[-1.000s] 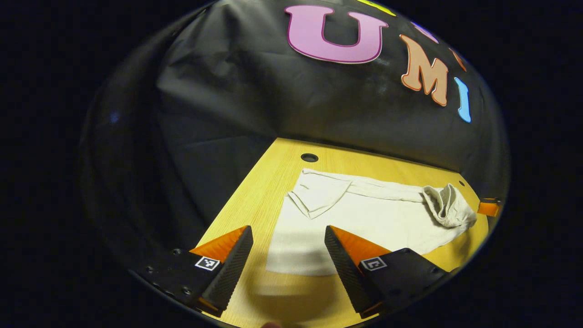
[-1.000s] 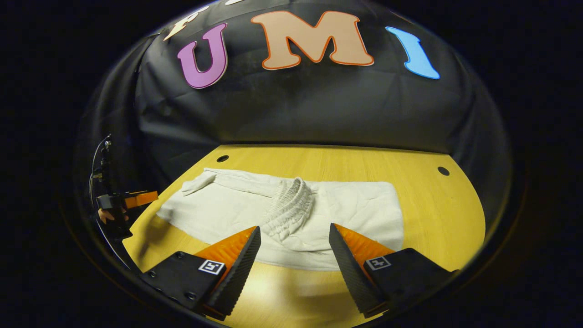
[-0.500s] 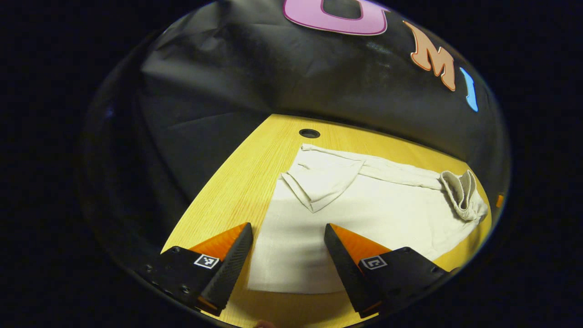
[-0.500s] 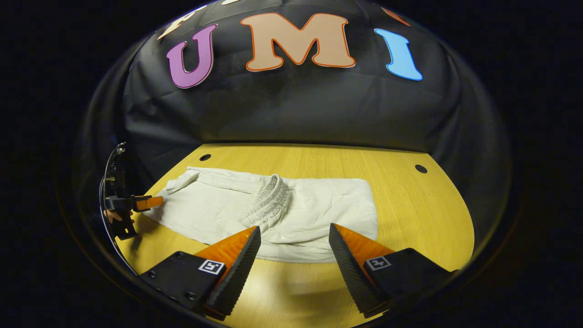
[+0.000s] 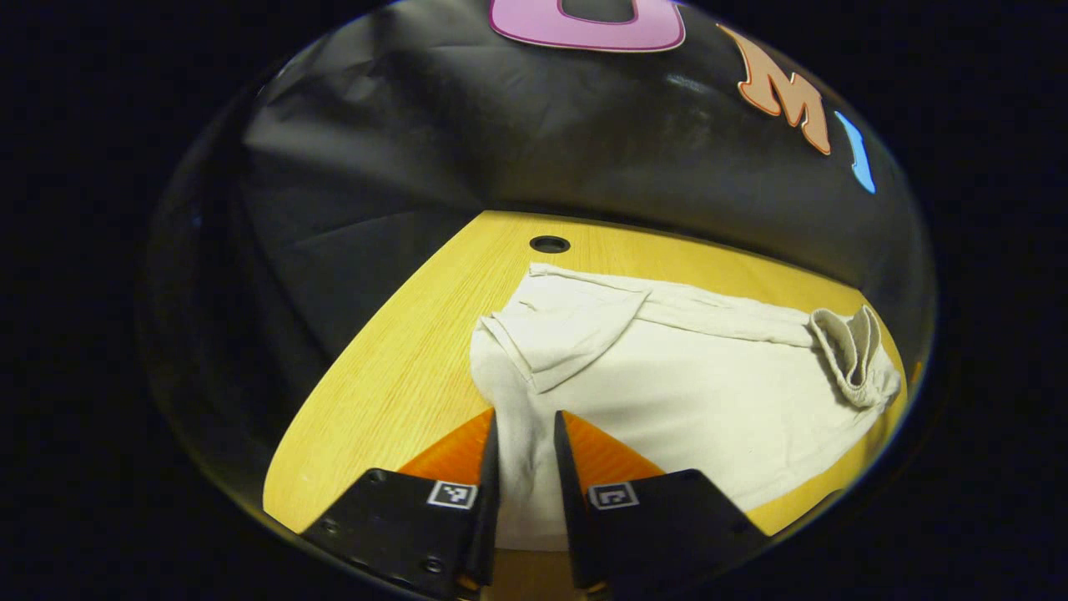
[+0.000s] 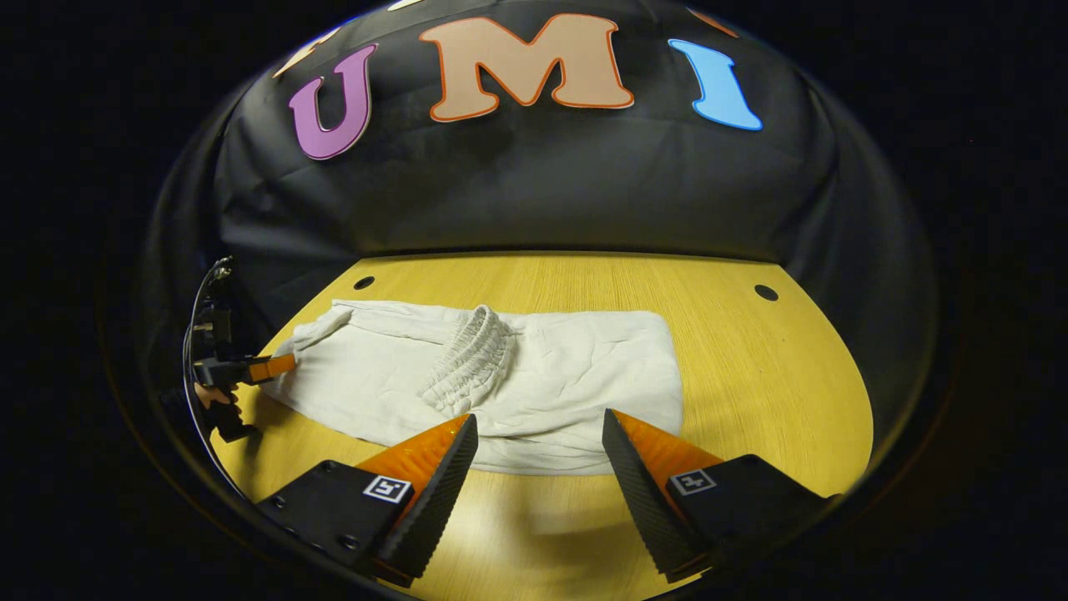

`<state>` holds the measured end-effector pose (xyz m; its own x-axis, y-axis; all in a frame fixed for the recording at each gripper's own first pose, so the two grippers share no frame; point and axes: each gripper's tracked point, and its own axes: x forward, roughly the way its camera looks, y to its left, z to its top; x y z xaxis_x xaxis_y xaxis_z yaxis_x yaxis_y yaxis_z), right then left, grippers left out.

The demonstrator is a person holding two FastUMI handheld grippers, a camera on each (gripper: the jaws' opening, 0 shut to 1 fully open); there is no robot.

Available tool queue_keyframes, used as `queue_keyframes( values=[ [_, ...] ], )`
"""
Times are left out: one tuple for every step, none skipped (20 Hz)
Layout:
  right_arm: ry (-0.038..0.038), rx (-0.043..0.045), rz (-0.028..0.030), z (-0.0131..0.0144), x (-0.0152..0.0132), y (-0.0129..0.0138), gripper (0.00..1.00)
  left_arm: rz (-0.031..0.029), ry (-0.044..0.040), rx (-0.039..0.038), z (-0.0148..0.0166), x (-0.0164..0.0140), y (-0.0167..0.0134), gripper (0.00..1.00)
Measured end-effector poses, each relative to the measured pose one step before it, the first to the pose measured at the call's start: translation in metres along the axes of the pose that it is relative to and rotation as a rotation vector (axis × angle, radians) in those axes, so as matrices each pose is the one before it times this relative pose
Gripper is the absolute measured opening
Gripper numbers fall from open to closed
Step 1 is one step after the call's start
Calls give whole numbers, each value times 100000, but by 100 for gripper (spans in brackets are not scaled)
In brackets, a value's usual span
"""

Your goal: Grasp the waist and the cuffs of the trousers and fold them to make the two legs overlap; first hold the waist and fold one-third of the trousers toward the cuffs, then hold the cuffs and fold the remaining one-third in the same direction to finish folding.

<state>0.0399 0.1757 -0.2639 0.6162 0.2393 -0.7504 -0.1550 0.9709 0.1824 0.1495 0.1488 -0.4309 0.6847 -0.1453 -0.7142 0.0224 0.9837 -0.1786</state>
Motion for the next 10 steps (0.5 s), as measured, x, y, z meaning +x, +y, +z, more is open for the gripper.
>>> queue_keyframes(
  values=[
    [11, -169, 29, 62, 61, -131, 96, 479, -712, -1937, 150, -140, -267, 24],
    [116, -55, 225, 47, -160, -137, 92, 1073, -483, -678, 109, 217, 3, 4],
    [-144, 162, 372, 84, -18, -51, 92, 671, 8, 850, 184, -22, -145, 2],
    [-148, -76, 351, 65, -162, -128, 92, 977, 1574, -55, -52, -96, 53, 0],
    [-410, -306, 148, 141, -202, -132, 92, 715, 1882, -2030, 35, -197, -48, 0],
    [-349, -304, 33, 98, -341, -270, 96, 310, -1075, -2812, 427, -166, -147, 0],
    [-267, -242, -123, 99, -306, -401, 96, 525, -2443, -1132, 857, -292, -240, 0],
    [-177, -136, -210, 27, -299, -514, 96, -11, -3088, 275, 1065, -430, -435, 0],
    [-248, -19, -244, 100, -230, -508, 92, -904, -2510, 1091, 971, -600, -782, 0],
    [-18, 304, -329, -27, -351, -545, 96, -2009, -3477, 1772, 1270, -618, -1028, 0]
  ],
)
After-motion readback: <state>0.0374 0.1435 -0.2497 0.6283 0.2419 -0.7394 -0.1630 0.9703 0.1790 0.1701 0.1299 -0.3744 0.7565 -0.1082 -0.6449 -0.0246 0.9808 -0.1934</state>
